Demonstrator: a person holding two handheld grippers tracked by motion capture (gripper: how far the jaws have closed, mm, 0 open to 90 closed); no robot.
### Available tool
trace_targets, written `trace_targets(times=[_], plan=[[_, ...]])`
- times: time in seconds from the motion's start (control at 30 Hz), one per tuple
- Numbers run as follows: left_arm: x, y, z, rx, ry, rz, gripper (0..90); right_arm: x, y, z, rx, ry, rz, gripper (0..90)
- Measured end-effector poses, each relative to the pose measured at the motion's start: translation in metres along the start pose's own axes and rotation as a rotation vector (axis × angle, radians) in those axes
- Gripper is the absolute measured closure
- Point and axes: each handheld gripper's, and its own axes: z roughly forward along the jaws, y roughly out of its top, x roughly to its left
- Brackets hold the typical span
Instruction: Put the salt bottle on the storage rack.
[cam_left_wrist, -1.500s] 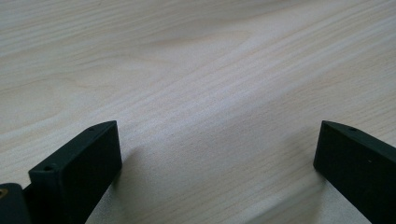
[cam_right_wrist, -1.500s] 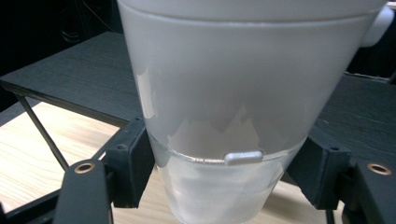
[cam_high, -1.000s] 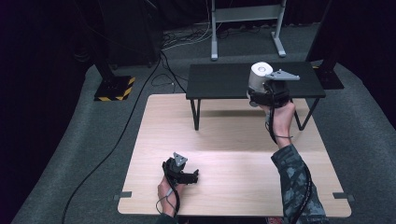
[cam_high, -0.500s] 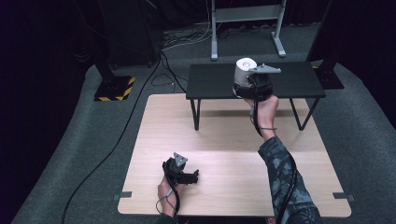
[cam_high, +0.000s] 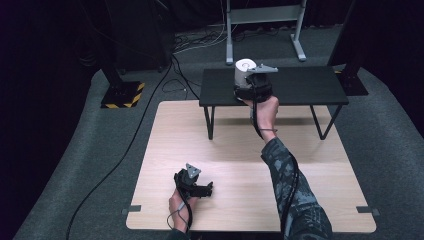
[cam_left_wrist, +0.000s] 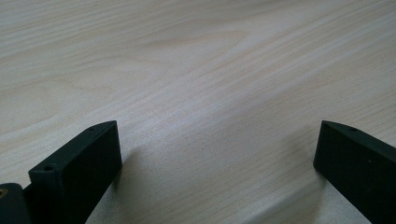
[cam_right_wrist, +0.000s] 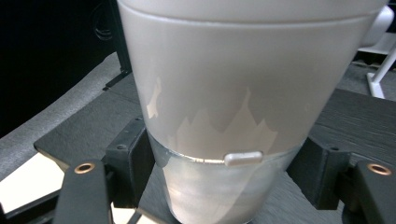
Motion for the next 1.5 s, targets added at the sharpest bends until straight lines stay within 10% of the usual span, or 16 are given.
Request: trace_targets(times=[0.87,0.97,1.17,1.5], plan=[[0.0,0.0,0.0,0.001,-0.001,0.0,0.2,0.012,-0.003,0.024,0.004,-0.001,-0.037,28.6],[0.0,0.0,0.0,0.001,-0.002,0.0,0.2,0.013,-0.007,0.022,-0.007,-0.006,-0.016,3.9],[0.0,0.0,0.0,0.0,-0.003,0.001,0.2,-0.005,-0.021,-0.006,-0.023,0.035,-0.01,0.0],[0.0,0.0,0.0,0.0,-0.004,0.005,0.2,-0.054,-0.099,-0.112,-0.023,-0.004,0.031,0.0]])
